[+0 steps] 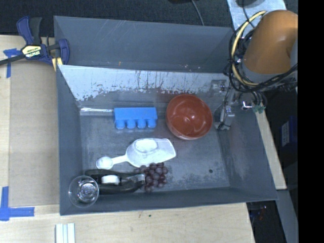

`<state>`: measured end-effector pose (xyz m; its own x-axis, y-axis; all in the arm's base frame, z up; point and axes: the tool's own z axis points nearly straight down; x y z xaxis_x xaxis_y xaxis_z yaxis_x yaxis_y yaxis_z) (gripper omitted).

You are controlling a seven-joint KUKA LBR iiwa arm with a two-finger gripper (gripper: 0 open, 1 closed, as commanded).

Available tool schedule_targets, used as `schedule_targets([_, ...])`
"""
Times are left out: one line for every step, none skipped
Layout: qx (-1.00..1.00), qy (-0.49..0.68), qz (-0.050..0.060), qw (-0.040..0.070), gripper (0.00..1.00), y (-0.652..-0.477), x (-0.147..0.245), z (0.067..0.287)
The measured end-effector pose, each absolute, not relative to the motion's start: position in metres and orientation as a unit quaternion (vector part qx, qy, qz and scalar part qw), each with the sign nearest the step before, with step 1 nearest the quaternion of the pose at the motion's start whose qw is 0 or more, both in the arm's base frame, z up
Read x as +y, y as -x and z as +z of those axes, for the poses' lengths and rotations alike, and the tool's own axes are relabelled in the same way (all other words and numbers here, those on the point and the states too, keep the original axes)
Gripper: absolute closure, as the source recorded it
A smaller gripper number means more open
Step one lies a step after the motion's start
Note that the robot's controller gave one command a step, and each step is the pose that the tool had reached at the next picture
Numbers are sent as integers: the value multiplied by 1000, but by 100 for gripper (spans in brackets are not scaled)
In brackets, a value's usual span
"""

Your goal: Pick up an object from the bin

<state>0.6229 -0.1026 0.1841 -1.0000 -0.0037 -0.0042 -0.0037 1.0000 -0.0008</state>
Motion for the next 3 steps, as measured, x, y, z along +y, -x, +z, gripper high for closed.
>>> schedule_targets([1000,2,0,2,0,-623,-103,184])
schedule_targets([999,34,0,3,0,-571,-69,121])
schedule_targets([1000,13,-2,-1,100,-601,-57,109])
